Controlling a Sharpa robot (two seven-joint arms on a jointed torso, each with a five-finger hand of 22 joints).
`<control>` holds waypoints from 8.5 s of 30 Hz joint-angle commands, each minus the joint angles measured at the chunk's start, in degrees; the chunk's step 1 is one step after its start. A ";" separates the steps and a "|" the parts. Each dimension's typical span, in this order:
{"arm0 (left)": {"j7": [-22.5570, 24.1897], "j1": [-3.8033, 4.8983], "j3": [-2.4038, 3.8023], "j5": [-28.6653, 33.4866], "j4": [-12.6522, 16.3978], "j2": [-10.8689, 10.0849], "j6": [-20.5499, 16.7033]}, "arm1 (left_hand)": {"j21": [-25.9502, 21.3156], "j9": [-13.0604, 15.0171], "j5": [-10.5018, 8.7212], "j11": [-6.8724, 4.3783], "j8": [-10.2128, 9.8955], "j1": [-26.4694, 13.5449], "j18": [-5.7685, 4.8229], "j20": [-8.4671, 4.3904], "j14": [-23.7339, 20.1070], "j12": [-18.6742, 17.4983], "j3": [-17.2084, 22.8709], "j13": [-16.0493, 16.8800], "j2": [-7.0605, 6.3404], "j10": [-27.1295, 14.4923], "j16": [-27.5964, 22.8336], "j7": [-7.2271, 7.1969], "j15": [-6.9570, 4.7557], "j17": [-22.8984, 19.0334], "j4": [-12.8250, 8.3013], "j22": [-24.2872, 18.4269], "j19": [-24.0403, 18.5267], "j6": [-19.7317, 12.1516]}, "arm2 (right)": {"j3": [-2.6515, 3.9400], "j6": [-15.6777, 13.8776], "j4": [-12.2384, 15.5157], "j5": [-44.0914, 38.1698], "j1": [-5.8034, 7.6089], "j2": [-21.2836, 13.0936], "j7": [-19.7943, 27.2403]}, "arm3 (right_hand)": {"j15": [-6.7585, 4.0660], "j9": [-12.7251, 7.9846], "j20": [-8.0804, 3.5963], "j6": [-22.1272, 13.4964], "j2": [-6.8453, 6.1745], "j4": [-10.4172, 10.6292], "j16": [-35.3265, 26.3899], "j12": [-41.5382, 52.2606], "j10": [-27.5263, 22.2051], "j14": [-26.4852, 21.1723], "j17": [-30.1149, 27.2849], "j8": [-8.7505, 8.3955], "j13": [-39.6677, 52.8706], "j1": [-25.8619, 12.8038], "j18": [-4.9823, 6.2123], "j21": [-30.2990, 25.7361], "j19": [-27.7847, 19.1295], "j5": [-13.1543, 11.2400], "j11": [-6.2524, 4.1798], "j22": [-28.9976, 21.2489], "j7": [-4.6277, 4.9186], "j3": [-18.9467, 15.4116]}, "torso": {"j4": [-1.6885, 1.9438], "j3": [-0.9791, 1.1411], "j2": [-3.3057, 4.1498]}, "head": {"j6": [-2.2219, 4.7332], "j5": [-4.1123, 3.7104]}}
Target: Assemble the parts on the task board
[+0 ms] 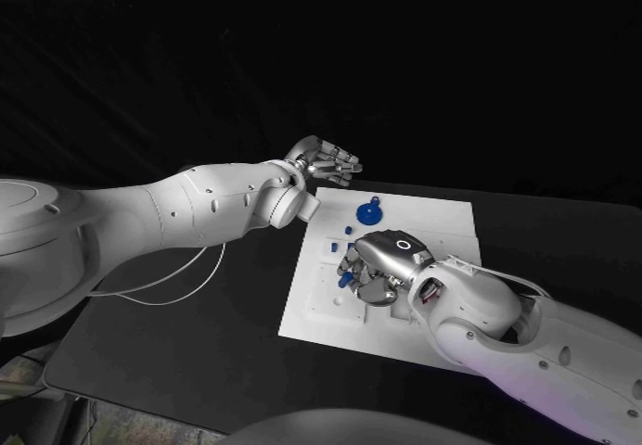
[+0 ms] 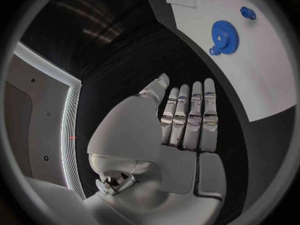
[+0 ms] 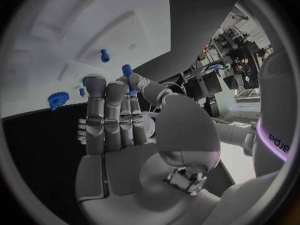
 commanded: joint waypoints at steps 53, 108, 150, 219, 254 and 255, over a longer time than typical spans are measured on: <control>0.35 -0.01 0.02 0.09 0.30 0.01 0.74 | -0.36 0.05 -0.39 0.11 0.01 -0.24 0.80 0.13 -0.11 -0.18 -0.02 -0.06 0.19 -0.07 -0.20 0.07 0.27 0.05 0.05 -0.10 -0.19 -0.48 | -3.60 1.25 -2.34 -5.17 -0.93 2.22 0.66 | -0.50 0.10 -0.35 0.57 0.15 -0.35 -0.13 -0.23 0.25 0.29 0.18 0.24 -0.08 -0.07 0.75 0.73 2.35 -0.21 -0.02 0.38 0.18 0.19 | -0.01 0.01 0.02 | -1.30 1.12; 0.06 -0.01 0.01 0.04 0.25 -0.19 0.86 | -0.44 0.05 -0.44 0.14 0.00 -0.29 0.80 0.15 -0.14 -0.18 -0.13 -0.06 0.17 -0.11 -0.20 0.08 0.29 0.05 0.18 -0.13 -0.17 -0.53 | -5.05 -9.33 -2.12 -0.66 -1.16 0.73 -3.11 | 0.59 -1.10 0.78 -15.05 -3.17 9.70 -0.97 -0.39 -5.11 1.51 -1.22 0.10 -2.22 2.28 2.10 2.23 2.60 -5.60 1.26 -3.10 -0.29 -28.37 | -0.12 0.05 -0.04 | -1.19 0.49; 3.69 -1.33 -0.08 2.49 0.77 -3.23 1.19 | -0.64 0.01 -0.50 0.06 -0.03 -0.84 0.65 0.13 0.26 -0.18 -0.95 -0.05 -0.34 0.20 -0.19 0.12 0.21 0.07 0.50 -0.39 0.04 -0.72 | 6.01 14.43 1.01 38.31 0.81 -23.53 -14.92 | -2.87 35.32 -2.67 -3.34 -2.31 21.06 6.74 47.85 -1.35 3.69 9.73 0.27 62.74 -3.52 -1.87 16.64 2.92 2.18 -3.99 -2.71 -3.38 -29.02 | -1.58 0.18 -1.63 | 1.37 -7.22; 1.98 -1.99 -0.07 2.81 -0.03 -2.84 3.14 | -1.53 0.04 -0.69 0.26 0.00 -1.90 0.56 0.46 -0.30 -0.14 -2.94 -0.02 0.41 -0.31 -0.19 0.13 0.48 0.09 2.84 -1.65 0.28 -1.21 | 0.04 12.26 -1.58 29.94 -1.20 -16.01 -21.78 | -3.53 53.14 -3.26 -4.34 -4.95 13.56 9.00 49.46 -0.76 4.40 16.25 0.31 66.40 -14.36 -2.27 20.52 3.07 9.20 -4.93 -0.43 -4.82 -5.14 | -1.82 0.03 -1.91 | -0.13 -7.01; 1.81 -1.99 -0.07 2.81 -0.06 -2.53 3.21 | -1.61 0.04 -0.67 0.25 0.00 -1.80 0.57 0.45 -0.28 -0.15 -3.18 -0.02 0.60 -0.30 -0.19 0.11 0.47 0.09 2.96 -1.90 0.42 -1.21 | 1.68 11.55 0.73 37.10 1.52 -11.07 -21.86 | -3.47 52.37 -3.23 -4.76 -2.31 8.43 8.42 48.47 -1.23 4.31 15.93 0.28 65.81 -16.40 -2.27 19.78 3.01 15.80 -4.90 -0.34 -4.67 -4.66 | -1.75 -0.01 -1.84 | -0.23 -6.98; 1.81 -1.99 -0.07 2.81 -0.05 -2.53 3.22 | -1.61 0.04 -0.67 0.25 0.00 -1.80 0.57 0.45 -0.28 -0.15 -3.18 -0.02 0.60 -0.30 -0.19 0.11 0.47 0.09 2.96 -1.90 0.42 -1.21 | 1.57 11.58 0.43 36.95 1.52 -10.68 -21.89 | -3.48 52.35 -3.22 -4.77 -2.31 8.37 8.43 48.46 -1.23 4.33 15.93 0.28 65.80 -16.37 -2.28 19.79 3.01 16.01 -4.90 -0.33 -4.66 -4.71 | -1.73 -0.01 -1.83 | -0.26 -6.97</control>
